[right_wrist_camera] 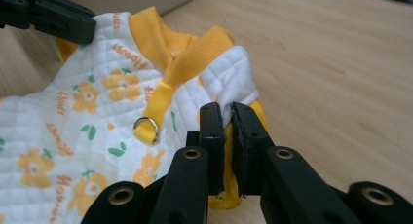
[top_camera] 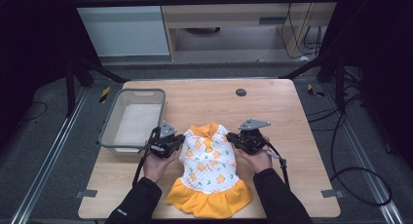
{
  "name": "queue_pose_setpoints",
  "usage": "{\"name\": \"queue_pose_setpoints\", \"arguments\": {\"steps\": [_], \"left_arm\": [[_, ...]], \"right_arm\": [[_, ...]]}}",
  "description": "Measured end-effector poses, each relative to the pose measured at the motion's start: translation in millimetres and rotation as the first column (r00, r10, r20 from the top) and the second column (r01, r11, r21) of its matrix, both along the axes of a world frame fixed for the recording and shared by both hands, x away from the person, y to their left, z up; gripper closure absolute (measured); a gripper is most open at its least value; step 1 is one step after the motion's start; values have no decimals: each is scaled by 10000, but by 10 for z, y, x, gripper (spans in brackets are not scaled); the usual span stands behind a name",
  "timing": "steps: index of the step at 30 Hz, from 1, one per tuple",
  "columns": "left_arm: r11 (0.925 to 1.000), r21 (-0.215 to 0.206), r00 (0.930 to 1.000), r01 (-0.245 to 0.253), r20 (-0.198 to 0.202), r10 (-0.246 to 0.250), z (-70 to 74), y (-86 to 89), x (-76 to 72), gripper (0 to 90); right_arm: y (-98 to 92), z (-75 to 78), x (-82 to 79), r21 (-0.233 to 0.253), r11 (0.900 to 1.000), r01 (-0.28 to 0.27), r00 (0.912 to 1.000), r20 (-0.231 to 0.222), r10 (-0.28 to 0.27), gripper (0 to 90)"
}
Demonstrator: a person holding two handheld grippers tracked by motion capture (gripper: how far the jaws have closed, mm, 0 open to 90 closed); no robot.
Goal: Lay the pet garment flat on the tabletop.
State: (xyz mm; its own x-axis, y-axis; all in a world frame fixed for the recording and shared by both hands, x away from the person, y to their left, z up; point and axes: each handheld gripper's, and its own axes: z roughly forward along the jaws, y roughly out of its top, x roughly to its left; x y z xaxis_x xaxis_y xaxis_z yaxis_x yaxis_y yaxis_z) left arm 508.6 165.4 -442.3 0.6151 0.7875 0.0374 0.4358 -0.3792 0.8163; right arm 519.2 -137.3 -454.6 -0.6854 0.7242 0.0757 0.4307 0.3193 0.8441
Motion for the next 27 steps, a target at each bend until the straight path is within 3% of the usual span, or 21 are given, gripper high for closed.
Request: {"name": "queue_pose_setpoints", "arguments": {"steps": [3, 6, 9, 11, 12, 15, 18, 21, 27], "left_arm": [[10000, 67, 9991, -37, 418, 34, 161, -30, 72, 850], [9997, -61, 9976, -256, 645, 259, 292, -50, 179, 850], [9973, -411, 9961, -614, 617, 639, 372, -60, 321, 849], [9956, -392, 9940, -849, 662, 874, 373, -87, 418, 839], [9940, -405, 9930, -1020, 553, 1041, 357, -104, 485, 819], [9858, -543, 9858, -1586, 478, 1613, 326, -121, 578, 636], [9840, -757, 9855, -1614, 403, 1648, 346, -86, 551, 547], [9856, -872, 9877, -1450, 467, 1494, 400, -17, 475, 519], [9910, -927, 9941, -968, 395, 1009, 505, 176, 194, 485]], "right_arm": [[31, 131, 6, 57, 10000, -8, 9984, 565, 5, 840], [52, 244, 76, 306, 9988, 390, 9939, 1022, -419, 837], [69, 313, 173, 269, 9948, 981, 9833, 1514, -1010, 834], [81, 325, 247, 153, 9896, 1432, 9727, 1820, -1436, 820], [85, 318, 272, 63, 9875, 1575, 9703, 1850, -1559, 806], [97, 254, 360, -408, 9781, 2039, 9679, 1582, -1951, 722], [81, 212, 357, -670, 9738, 2171, 9669, 1517, -2052, 670], [27, 230, 293, -680, 9761, 2066, 9694, 1497, -1947, 644], [-125, 378, 74, -468, 9830, 1774, 9766, 1315, -1700, 585]]}}
